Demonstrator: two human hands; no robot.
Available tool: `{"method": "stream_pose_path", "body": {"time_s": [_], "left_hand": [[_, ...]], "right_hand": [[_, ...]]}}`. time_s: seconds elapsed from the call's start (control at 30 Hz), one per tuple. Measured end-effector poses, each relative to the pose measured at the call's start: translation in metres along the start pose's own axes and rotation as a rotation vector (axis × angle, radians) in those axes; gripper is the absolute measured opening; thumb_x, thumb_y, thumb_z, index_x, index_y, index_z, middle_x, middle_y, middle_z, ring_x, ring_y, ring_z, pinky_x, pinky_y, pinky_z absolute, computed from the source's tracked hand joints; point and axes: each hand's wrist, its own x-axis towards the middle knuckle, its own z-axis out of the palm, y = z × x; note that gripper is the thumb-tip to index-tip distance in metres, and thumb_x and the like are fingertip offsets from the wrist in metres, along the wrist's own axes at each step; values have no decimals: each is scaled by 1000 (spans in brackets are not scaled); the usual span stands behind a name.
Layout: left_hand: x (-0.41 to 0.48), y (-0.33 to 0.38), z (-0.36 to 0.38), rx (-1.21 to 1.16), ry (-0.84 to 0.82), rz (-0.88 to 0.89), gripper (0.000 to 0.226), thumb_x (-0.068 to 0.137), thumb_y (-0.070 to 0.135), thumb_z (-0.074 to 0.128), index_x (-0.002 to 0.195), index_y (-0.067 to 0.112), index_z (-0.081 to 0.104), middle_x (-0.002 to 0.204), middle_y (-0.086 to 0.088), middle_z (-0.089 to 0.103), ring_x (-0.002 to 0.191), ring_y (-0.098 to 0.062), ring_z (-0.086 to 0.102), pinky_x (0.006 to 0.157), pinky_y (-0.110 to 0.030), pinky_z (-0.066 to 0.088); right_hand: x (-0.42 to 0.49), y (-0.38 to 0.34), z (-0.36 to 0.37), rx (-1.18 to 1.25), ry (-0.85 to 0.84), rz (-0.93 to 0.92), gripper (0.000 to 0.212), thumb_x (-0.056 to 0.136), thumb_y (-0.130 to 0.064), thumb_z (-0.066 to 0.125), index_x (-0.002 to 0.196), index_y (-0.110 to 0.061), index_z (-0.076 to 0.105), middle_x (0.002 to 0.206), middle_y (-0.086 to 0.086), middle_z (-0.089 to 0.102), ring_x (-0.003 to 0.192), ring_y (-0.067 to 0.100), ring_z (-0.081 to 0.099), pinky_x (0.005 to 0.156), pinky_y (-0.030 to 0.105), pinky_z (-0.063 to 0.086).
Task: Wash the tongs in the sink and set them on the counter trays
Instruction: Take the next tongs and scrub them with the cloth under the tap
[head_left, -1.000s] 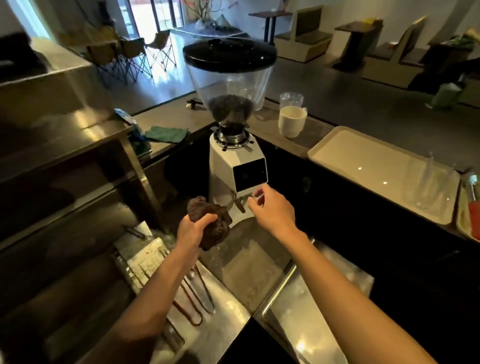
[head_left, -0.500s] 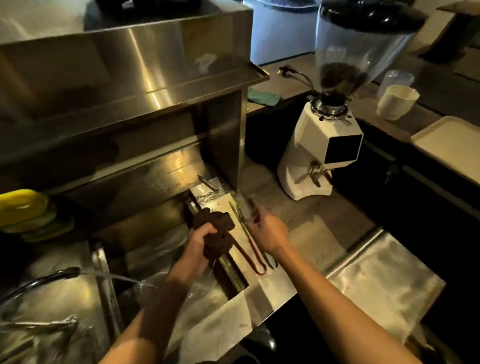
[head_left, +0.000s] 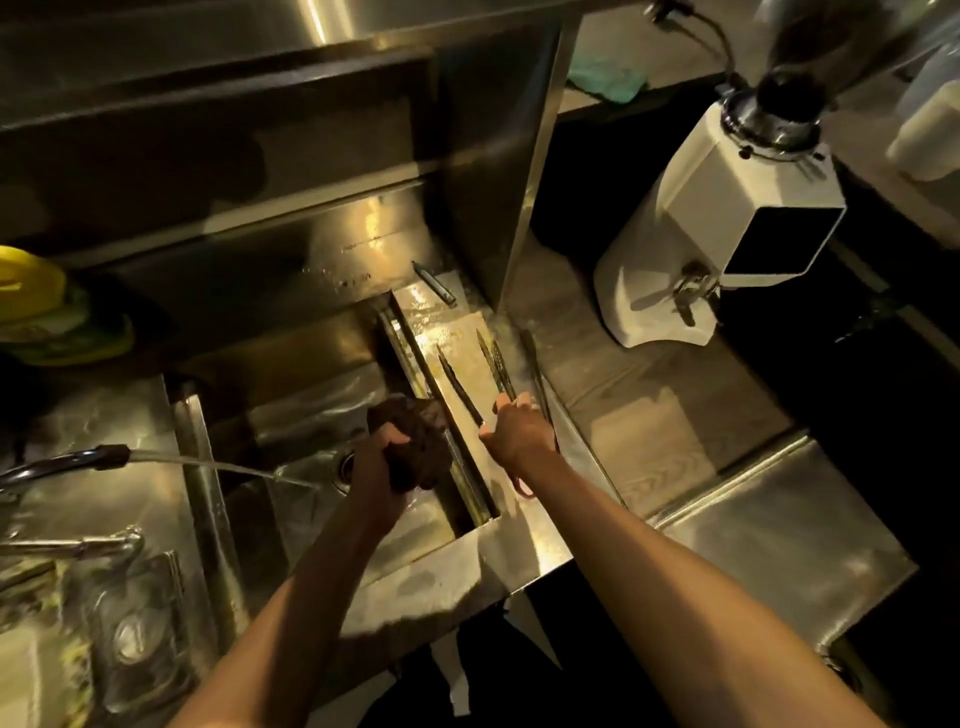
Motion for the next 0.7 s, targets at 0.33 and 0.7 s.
{"method": "stream_pose_path", "body": {"time_s": [0.33,0.7], "left_hand": [[18,-12,10,-87,-49,116,18,72,17,47,83,8,58,73,-12,50,60,-21,45,57,-29,32],[37,-3,-38,-251,112,123,39,75,2,34,54,13,64,59,-9,50,50,-24,49,53,-28,39]], "right_hand": [[46,3,38,-297,-52,-61,38,103,-33,47,133,-11,50,143,19,40,124,31,50,93,37,46],[12,-20,37,317,-200,-493,16,105,-32,41,104,-21,53,110,1,37,86,18,53,80,34,51]]}}
